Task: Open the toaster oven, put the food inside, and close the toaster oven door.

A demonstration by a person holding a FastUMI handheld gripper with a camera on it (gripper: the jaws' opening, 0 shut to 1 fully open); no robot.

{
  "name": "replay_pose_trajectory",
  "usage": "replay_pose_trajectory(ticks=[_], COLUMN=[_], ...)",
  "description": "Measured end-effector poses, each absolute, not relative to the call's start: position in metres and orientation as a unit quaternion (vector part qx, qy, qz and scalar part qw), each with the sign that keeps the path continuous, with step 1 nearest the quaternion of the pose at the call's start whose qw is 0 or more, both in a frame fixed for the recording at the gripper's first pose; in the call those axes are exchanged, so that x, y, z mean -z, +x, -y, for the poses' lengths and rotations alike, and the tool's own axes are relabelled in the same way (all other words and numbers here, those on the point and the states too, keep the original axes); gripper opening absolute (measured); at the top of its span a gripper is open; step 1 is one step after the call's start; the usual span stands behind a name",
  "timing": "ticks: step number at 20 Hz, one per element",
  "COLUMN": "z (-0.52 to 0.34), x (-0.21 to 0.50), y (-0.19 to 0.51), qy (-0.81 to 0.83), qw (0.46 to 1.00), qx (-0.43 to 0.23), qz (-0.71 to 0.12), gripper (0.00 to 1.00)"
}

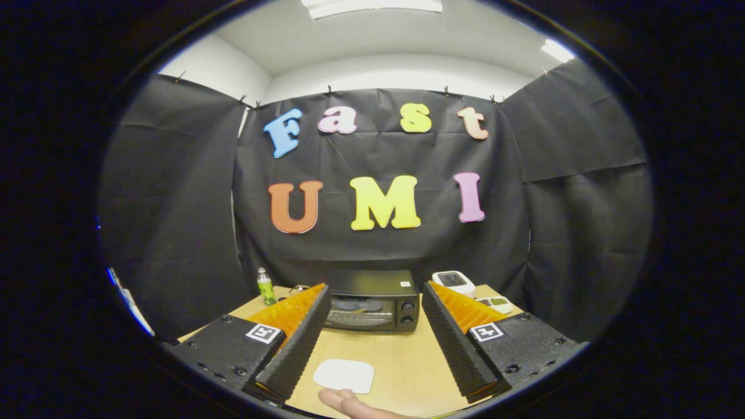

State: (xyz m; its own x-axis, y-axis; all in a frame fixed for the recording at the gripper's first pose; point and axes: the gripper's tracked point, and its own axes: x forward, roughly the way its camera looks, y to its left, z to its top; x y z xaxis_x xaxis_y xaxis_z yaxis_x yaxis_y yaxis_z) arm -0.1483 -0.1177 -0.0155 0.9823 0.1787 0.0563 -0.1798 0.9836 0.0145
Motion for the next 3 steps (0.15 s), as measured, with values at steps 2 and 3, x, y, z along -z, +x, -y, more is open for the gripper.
replay_pose_trajectory(ticks=[2,3], z=[0.1286,0.1305], x=[0.0148,0.0152], y=[-0.1519,-0.1524], qy=[0.017,0.018], qw=[0.996,0.996], qx=[-0.08,-0.078], qz=[0.033,0.035], gripper=[1.0,1.0])
